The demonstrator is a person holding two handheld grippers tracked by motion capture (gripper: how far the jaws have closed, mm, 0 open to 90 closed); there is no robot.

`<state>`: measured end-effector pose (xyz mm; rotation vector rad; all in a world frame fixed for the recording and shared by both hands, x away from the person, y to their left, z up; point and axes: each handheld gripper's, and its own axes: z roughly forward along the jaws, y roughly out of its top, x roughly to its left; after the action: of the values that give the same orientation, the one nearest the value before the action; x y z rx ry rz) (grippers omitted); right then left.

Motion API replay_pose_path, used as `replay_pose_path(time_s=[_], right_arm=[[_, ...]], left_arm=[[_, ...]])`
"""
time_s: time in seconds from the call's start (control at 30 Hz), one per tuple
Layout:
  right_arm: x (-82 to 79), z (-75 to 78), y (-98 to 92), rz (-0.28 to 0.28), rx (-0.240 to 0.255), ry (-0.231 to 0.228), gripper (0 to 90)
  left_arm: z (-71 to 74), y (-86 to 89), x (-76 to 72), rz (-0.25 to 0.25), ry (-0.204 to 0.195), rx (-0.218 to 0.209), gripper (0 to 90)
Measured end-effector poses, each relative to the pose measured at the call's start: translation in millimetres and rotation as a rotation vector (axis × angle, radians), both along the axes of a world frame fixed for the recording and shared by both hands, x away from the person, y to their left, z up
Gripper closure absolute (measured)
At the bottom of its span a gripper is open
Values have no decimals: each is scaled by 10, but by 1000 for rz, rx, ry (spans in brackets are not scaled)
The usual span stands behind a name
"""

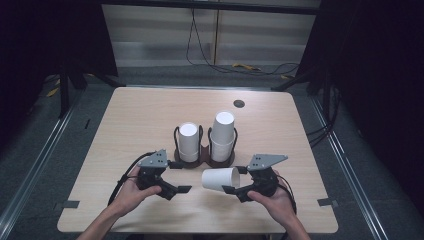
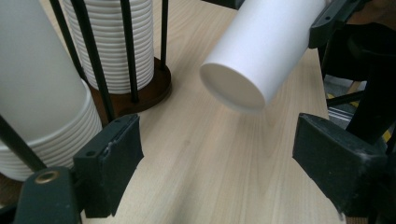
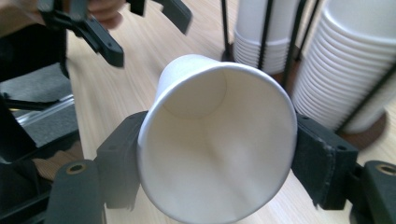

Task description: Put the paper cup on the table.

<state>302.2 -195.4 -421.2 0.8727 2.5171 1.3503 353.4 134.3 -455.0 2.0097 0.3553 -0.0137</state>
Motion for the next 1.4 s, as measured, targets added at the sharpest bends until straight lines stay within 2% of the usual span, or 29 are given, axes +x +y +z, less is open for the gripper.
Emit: replay_pose_path(time_s=[0.07, 0.1, 0.17, 0.23, 0.43, 0.6, 0.93, 1.03, 1.13, 1.17, 1.23, 1.4], right_arm=[[-44, 11, -69, -25, -14, -1, 262], [-54, 15, -104, -32, -17, 2, 262], [-61, 21, -153, -49, -26, 0, 262], [-60, 33, -221, -68, -36, 4, 262], [3, 66, -372, -127, -65, 13, 264], [50, 77, -419, -158, -79, 42, 264], [241, 189, -547, -226, -170, 76, 269], [311, 229, -574, -243, -193, 92, 268], [391, 262, -607, -219, -186, 83, 266], [411, 269, -611, -226, -190, 89, 266], [475, 286, -612, -255, -245, 101, 266], [631, 330, -652, -265, -278, 139, 266]], left_arm=[[27, 13, 0, 7, 8, -20, 157], [41, 18, -3, 6, 3, -14, 157], [74, 29, -20, 7, -20, -9, 157], [99, 46, -34, 34, -40, 2, 157], [84, 94, -34, 53, -36, 20, 157], [77, 167, -70, 67, -40, 19, 158], [51, 285, -54, 104, -34, 25, 158], [52, 314, -57, 127, -34, 5, 158], [34, 321, -53, 129, -33, 14, 158], [26, 319, -51, 126, -31, 13, 158], [14, 312, -52, 123, -27, 18, 158], [0, 294, -56, 117, -36, 25, 158]])
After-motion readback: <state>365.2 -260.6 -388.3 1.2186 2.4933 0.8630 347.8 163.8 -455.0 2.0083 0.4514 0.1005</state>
